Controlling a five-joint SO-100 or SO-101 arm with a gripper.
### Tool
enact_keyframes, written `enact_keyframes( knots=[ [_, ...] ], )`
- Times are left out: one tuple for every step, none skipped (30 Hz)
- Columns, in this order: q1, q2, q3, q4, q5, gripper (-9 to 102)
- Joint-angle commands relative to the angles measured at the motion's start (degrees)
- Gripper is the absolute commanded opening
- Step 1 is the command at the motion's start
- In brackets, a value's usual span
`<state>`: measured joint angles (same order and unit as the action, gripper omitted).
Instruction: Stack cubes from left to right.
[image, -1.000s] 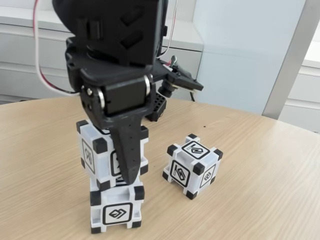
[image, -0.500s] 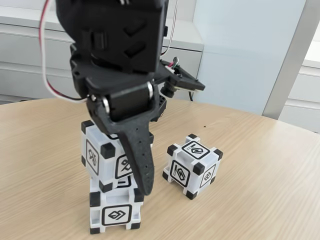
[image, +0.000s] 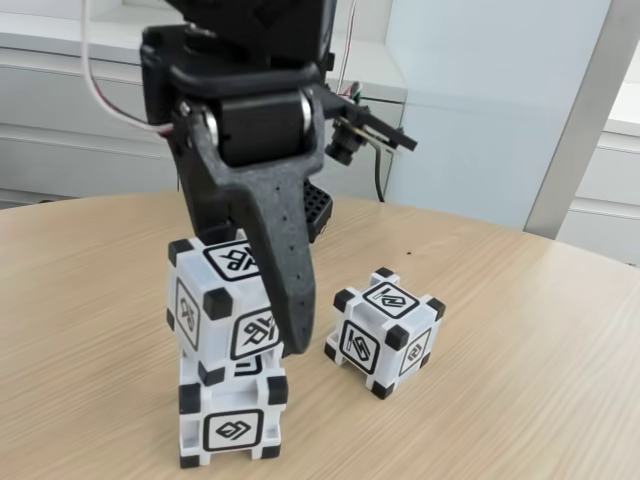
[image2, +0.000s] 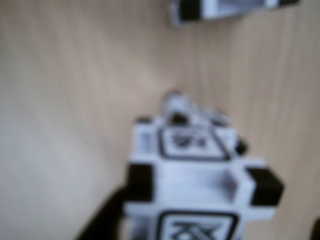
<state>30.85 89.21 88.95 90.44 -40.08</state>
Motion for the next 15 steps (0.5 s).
enact_keyframes(
  knots=[
    [0.35,2.55,-0.62,-0.26,0.44,39],
    [0.44,2.55,-0.62,-0.26,0.26,39],
    [0.44,2.55,-0.62,-0.26,0.18,39],
    [0.62,2.55,-0.62,-0.26,0.18,39],
    [0.79,2.55,-0.62,-0.26,0.0,39],
    [0.97,2.55,-0.62,-0.26,-0.09,39],
    [1.05,2.64,-0.62,-0.35,-0.09,39],
    [1.05,2.64,-0.62,-0.35,-0.18,39],
    [1.05,2.64,-0.62,-0.35,-0.18,39],
    [1.05,2.64,-0.62,-0.35,-0.26,39],
    [1.05,2.64,-0.62,-0.35,-0.44,39],
    [1.05,2.64,-0.62,-0.35,-0.53,39],
    [1.05,2.64,-0.62,-0.35,-0.62,39],
    [1.05,2.64,-0.62,-0.35,-0.79,39],
    [1.05,2.64,-0.62,-0.35,-0.97,39]
  ],
)
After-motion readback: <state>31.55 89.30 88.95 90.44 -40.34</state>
